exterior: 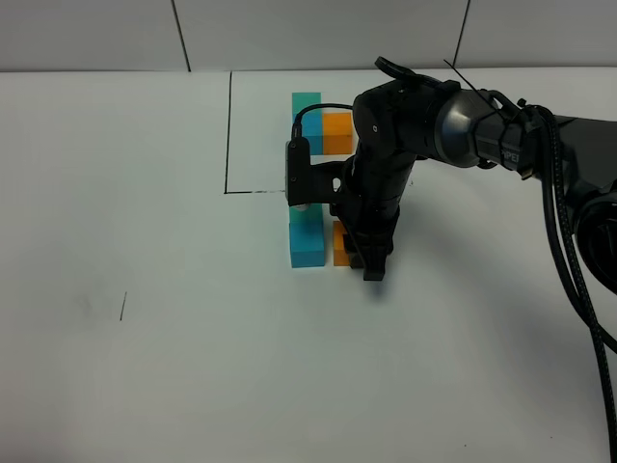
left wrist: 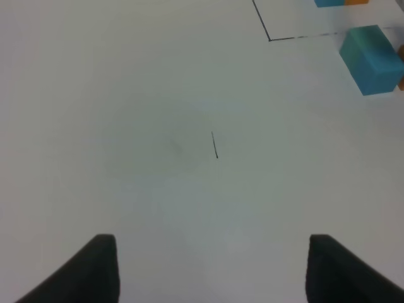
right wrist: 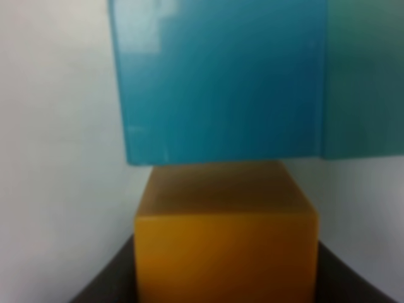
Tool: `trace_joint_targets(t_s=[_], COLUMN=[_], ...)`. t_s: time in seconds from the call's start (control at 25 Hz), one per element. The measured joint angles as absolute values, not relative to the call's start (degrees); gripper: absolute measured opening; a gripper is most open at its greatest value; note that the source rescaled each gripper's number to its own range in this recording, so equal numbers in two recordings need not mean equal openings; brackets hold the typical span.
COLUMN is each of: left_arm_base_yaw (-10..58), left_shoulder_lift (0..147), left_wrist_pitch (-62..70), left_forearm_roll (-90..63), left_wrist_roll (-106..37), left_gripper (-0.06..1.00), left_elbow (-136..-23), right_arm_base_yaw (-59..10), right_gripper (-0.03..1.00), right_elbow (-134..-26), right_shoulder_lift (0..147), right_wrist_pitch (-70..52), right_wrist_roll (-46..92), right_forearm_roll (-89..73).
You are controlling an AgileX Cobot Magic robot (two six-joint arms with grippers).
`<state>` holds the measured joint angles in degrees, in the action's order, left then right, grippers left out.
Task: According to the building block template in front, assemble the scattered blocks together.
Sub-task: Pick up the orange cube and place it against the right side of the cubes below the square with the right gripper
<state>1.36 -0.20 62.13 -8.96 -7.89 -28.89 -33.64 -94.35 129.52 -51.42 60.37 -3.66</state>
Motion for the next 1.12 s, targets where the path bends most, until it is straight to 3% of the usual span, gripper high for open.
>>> trace_joint_targets(t_s=[1.12], left_arm_base_yaw=[1.4], left_shoulder_lift=[-0.2], left_wrist_pitch=[62.1], left_forearm_roll=[-9.0], left_wrist_roll=[-7.9], left_gripper=[0.36], left_elbow=[-28.9], right_arm_base_yaw=[-34.1], right_gripper=[0.0], right_elbow=[-94.4], right_shoulder_lift=[129.7], right_wrist_pitch=[-49.7], right_wrist_roll=[60.7], right_forearm_roll=[-4.7])
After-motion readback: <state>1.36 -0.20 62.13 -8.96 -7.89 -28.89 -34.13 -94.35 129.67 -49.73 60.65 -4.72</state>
